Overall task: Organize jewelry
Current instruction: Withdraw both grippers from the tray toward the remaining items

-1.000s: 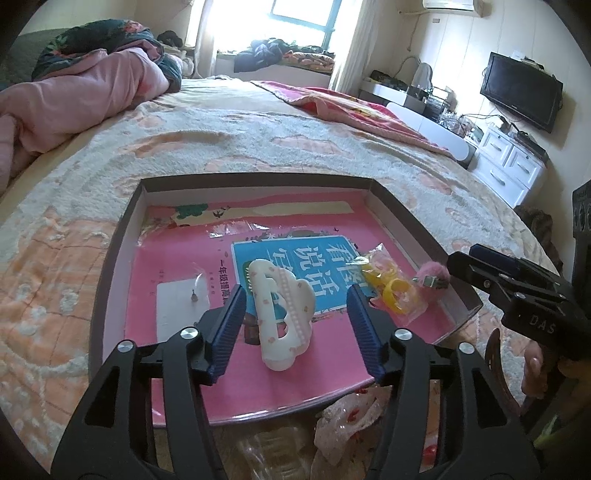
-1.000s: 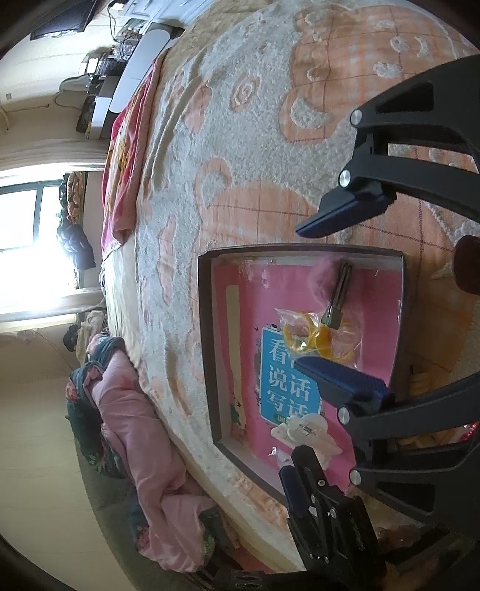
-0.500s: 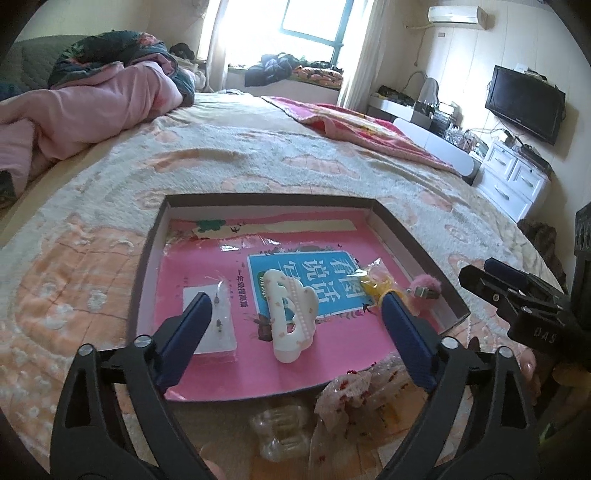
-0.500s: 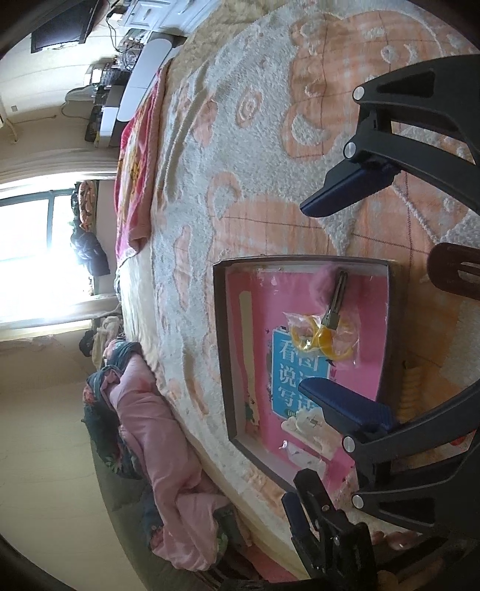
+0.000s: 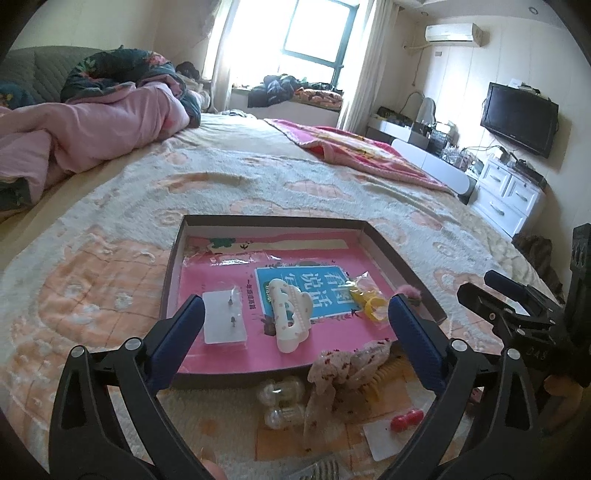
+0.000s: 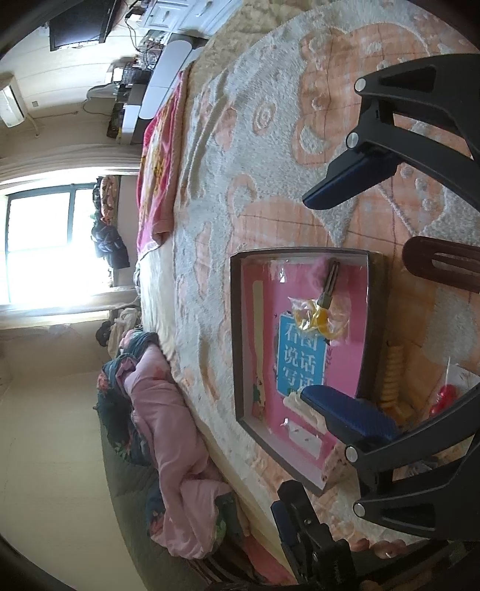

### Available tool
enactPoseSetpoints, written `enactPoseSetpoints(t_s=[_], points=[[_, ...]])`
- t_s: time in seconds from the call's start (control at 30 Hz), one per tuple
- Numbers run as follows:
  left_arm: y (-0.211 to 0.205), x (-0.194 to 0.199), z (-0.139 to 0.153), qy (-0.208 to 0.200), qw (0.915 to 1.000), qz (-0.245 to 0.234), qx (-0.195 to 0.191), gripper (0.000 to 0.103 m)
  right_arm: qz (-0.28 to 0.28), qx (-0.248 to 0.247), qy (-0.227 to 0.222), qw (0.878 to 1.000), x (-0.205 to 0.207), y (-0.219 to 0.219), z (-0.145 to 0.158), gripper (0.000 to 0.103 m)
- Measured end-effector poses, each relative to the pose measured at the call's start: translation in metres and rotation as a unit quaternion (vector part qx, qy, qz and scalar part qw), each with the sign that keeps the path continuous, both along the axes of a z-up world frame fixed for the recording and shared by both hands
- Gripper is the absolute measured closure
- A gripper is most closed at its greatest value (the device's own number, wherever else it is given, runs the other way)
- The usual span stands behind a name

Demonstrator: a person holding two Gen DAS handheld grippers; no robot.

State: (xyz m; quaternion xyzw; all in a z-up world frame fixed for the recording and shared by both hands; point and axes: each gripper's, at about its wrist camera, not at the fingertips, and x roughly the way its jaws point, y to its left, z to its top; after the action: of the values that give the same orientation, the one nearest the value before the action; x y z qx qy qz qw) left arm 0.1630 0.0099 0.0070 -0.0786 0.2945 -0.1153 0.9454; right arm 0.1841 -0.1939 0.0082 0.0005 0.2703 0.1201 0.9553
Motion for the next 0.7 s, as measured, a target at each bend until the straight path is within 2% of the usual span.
enactPoseSetpoints(t_s=[0.43, 0.7], points=[[0.008, -0.020, 0.002, -0.007, 1.0000, 0.006, 0.002, 0.012, 0.023, -0.028, -0.025, 0.999, -0.035, 0.014, 0.002, 0.010], [0.016, -0.031, 0.001, -0.006, 0.9999, 0.013, 0.004, 0.012, 0.042, -0.036, -0.019, 0.998, -0.051, 0.022, -0.006, 0.010]])
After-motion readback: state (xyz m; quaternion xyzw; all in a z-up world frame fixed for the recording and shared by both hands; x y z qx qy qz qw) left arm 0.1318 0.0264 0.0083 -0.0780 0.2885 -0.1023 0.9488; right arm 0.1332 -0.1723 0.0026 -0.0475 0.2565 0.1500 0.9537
